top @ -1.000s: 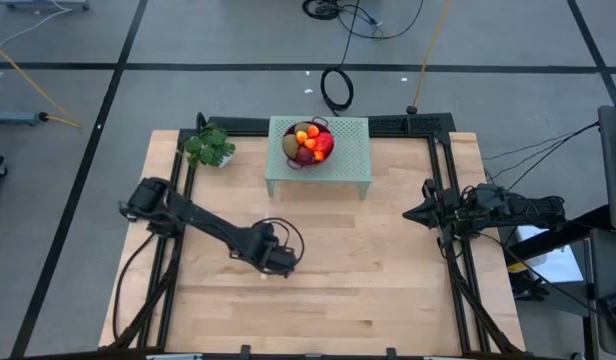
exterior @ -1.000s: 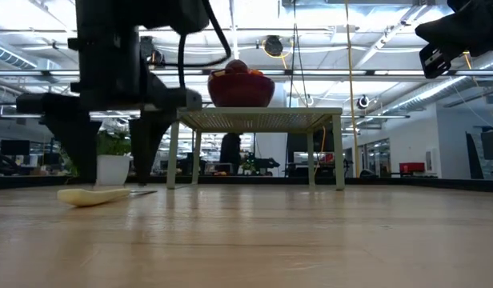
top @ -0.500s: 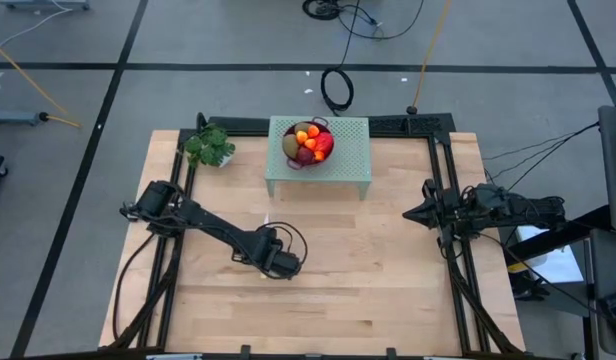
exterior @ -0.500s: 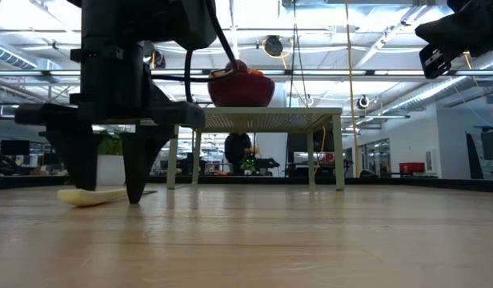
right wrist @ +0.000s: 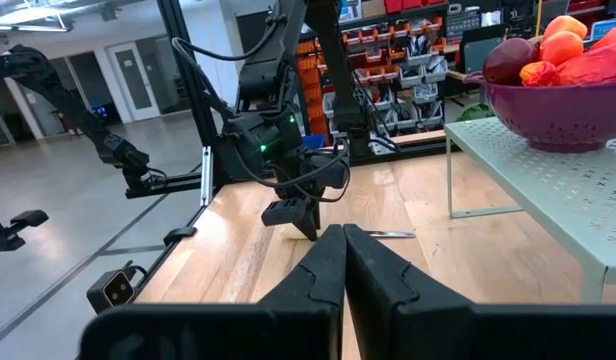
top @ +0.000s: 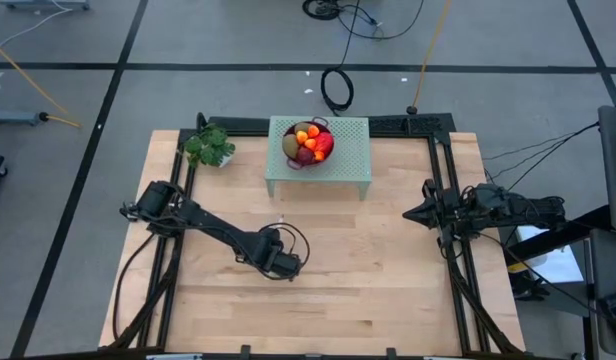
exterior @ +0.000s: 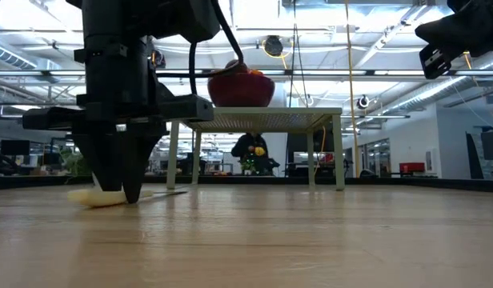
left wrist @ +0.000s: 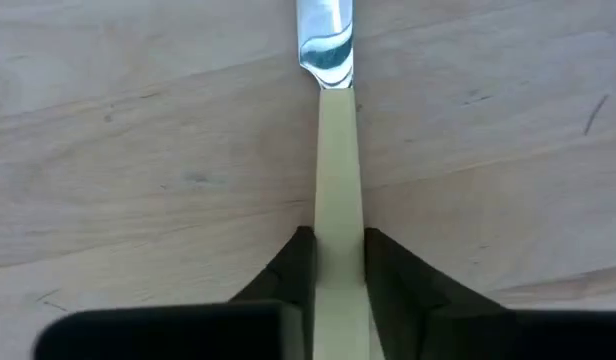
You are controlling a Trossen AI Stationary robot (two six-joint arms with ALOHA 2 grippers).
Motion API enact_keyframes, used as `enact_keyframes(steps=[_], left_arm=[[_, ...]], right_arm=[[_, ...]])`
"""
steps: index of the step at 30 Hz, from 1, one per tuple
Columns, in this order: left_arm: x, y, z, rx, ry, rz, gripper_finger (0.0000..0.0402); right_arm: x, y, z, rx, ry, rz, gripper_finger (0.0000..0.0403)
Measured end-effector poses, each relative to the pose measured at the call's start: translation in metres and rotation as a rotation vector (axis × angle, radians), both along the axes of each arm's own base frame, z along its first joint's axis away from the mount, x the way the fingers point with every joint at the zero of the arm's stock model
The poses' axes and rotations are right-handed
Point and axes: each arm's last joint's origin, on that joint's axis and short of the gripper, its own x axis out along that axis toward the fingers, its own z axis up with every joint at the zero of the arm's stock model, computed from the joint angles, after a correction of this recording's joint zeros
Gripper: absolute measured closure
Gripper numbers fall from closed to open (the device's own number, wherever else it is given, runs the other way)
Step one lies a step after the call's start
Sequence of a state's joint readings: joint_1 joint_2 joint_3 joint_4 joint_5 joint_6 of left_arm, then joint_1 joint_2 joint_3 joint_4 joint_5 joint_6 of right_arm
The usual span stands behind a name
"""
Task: Pick & Place Fruit
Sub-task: Put the yellow table knife on the shelf
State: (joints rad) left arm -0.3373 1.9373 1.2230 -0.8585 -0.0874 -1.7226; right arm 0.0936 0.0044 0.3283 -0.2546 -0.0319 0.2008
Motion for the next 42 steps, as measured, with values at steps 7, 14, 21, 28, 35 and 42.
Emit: enact_keyframes(steps=[7,14,21,28,35,42], left_arm=[[-0.001,-0.004,0.000,0.021,-0.007,-0.010,0.0361],[-0.003,-0.007,0.002,0.028,-0.016,-0.018,0.0335],[-0.009,-0.011,0.021,0.082,-0.095,-0.033,0.0359],[-0.013,-0.020,0.050,0.128,-0.279,-0.065,0.0337],[-0.002,-0.034,0.087,0.255,-0.649,-0.150,0.0353],[0.019,-0.036,0.109,0.343,-0.909,-0.206,0.0343]], right_arm=[[0.000,0.000,0.000,0.000,0.000,0.000,0.0403],[0.000,0.000,0.000,0.001,0.000,0.000,0.0403],[0.000,0.000,0.000,0.023,0.002,0.000,0.0403],[0.000,0.000,0.000,0.023,-0.001,0.000,0.0403],[0.000,0.000,0.003,0.069,-0.021,0.001,0.0403],[-0.001,0.003,0.010,0.125,-0.080,0.121,0.0403]])
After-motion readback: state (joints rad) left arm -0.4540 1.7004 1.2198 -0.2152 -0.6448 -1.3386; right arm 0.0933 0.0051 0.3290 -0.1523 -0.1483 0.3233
